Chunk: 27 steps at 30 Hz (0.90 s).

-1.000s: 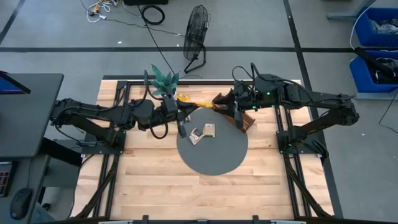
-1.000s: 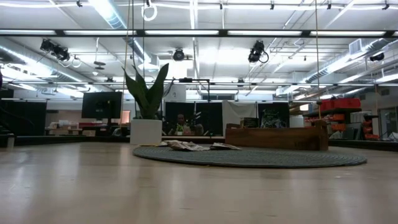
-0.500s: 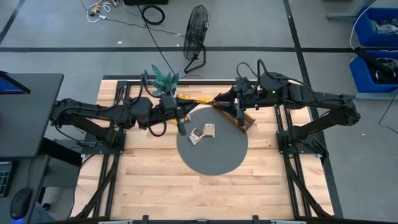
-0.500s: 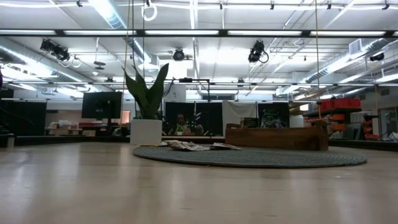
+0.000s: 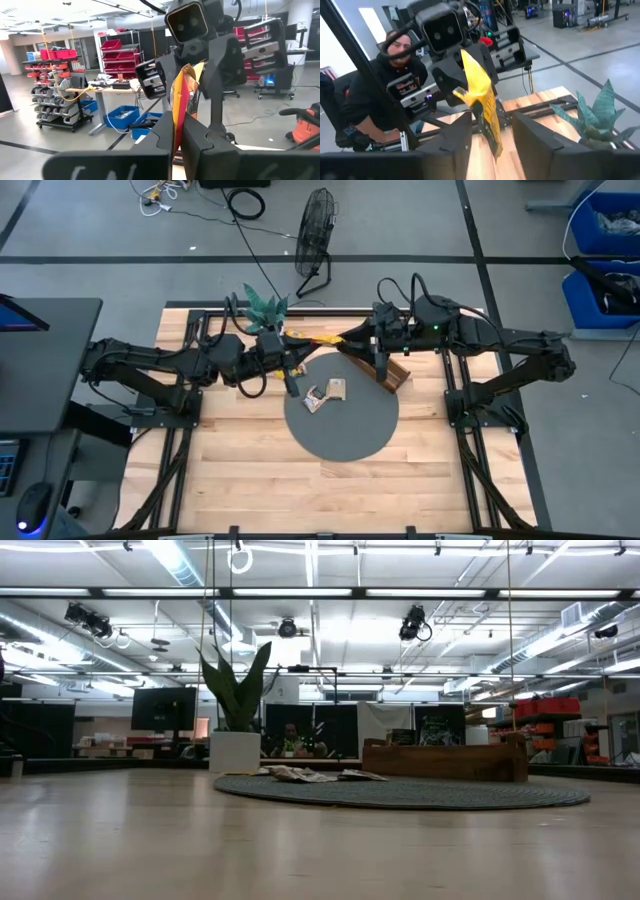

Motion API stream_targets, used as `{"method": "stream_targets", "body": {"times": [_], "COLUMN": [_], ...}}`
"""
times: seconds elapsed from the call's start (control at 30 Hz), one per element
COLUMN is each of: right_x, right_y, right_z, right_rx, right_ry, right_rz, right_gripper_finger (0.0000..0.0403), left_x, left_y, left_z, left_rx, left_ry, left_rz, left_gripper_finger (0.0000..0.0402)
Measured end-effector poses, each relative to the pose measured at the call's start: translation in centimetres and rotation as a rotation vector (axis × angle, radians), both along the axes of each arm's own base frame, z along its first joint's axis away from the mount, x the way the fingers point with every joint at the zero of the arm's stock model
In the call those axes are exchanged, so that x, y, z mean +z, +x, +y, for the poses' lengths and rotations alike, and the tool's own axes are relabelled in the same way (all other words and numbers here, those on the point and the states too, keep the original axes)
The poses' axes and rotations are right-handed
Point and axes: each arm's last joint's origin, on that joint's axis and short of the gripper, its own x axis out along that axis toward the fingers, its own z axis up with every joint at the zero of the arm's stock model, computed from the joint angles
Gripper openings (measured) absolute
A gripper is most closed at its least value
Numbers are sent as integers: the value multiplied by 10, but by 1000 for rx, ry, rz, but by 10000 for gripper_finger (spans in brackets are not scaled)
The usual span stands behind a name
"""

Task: Pick & Place Tea
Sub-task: Put the yellow tea bag into the right section of the wooden organizer

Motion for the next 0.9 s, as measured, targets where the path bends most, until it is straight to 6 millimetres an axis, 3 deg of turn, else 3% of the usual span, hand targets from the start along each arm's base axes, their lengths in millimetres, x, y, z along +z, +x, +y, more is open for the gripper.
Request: {"method": "stream_targets", "body": {"times": [0.23,0.47,0.67,0.9], "right_x": [-2,-1,-1,3], "right_y": [3,2,1,-14], "right_z": [0,0,0,0], "right_rx": [5,6,5,-23], "right_ry": [-21,-18,-15,-17], "right_rz": [8,6,9,34], "right_gripper_finger": [12,3,1,1], "left_x": [0,0,0,-2], "left_y": [0,0,0,-1], "left_z": [0,0,0,1], "left_rx": [2,0,2,47], "left_ry": [7,4,4,0], "left_rz": [1,2,5,30], "left_gripper_finger": [14,26,66,125]}}
